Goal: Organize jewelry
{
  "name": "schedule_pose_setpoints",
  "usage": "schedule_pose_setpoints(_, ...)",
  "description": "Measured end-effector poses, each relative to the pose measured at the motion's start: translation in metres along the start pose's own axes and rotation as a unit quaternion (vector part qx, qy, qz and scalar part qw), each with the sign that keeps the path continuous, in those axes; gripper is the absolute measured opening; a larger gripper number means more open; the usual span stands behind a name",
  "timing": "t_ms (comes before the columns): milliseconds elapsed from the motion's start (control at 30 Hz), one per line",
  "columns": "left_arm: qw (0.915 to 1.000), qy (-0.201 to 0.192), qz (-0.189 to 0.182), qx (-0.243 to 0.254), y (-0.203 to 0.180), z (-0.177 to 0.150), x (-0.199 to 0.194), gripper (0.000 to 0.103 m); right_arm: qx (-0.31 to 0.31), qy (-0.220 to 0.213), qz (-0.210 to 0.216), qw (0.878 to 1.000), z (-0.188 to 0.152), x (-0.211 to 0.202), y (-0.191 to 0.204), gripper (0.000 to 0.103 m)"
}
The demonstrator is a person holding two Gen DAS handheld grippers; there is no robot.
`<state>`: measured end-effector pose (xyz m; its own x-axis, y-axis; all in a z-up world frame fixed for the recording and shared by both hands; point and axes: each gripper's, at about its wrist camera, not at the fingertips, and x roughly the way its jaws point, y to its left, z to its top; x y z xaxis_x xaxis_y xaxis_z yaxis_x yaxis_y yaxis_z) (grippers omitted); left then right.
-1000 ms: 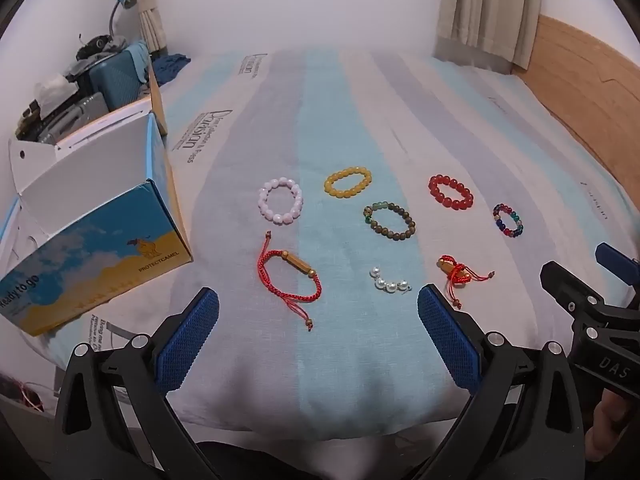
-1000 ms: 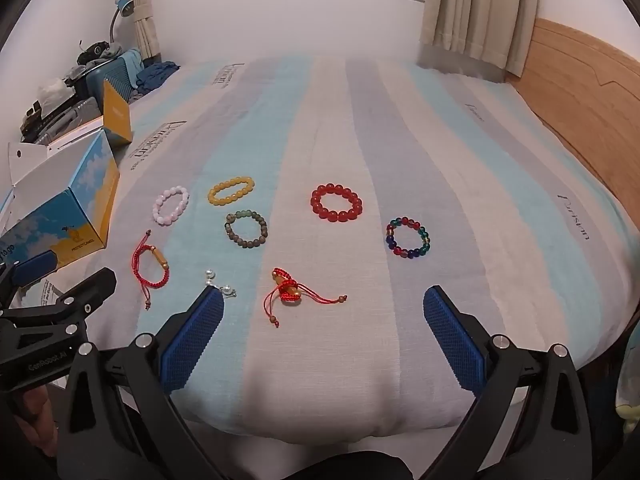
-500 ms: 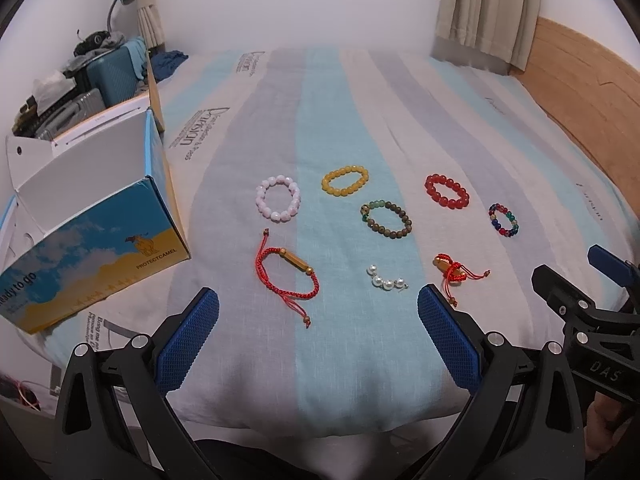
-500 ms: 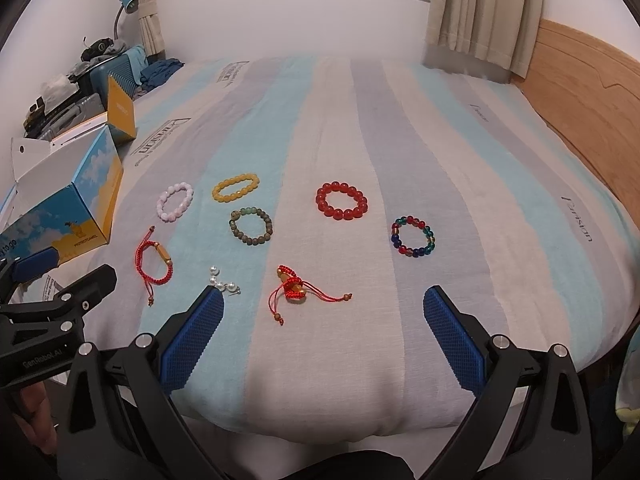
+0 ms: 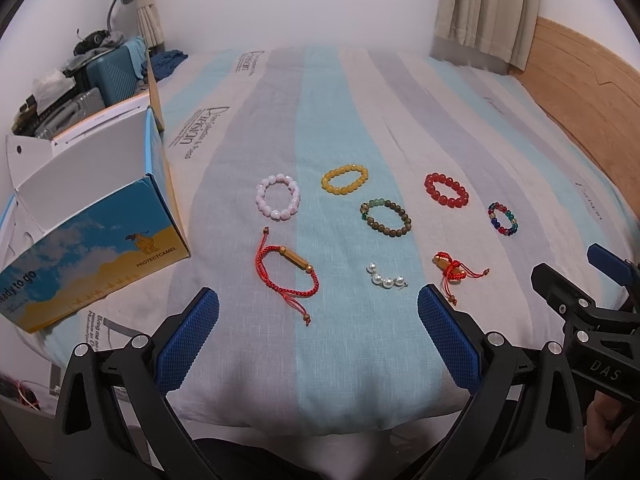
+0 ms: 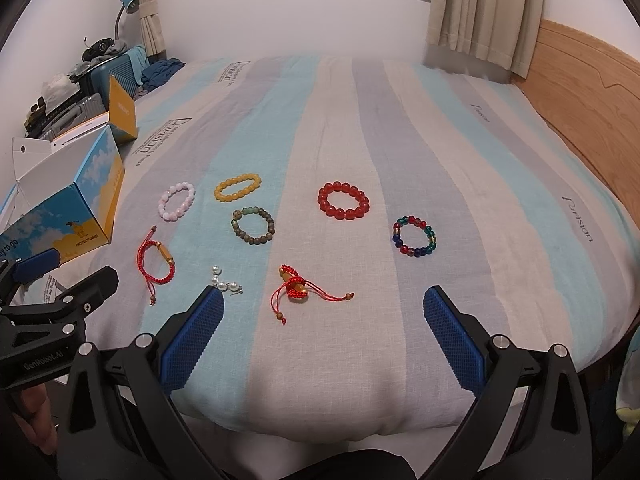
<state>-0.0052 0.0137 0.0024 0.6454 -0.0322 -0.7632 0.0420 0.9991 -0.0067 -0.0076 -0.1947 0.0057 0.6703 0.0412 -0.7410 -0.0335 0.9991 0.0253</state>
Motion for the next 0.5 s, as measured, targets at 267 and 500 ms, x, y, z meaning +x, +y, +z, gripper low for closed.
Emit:
schedule_pose_setpoints(267,1.0000,0.003,-0.001,0.002,-0.0020,-0.0007,0.0016,0.097,0.000,-0.001,-0.001,1.000,-0.0005,0.0001,0.0014,0.096)
schedule_pose_setpoints(500,1.0000,0.004,-0.002,0.000,-0.0005,-0.0012,0.0017,0.097,0.000,0.000,-0.001,1.000,-0.0002,-0.0002,0.0015,0.096)
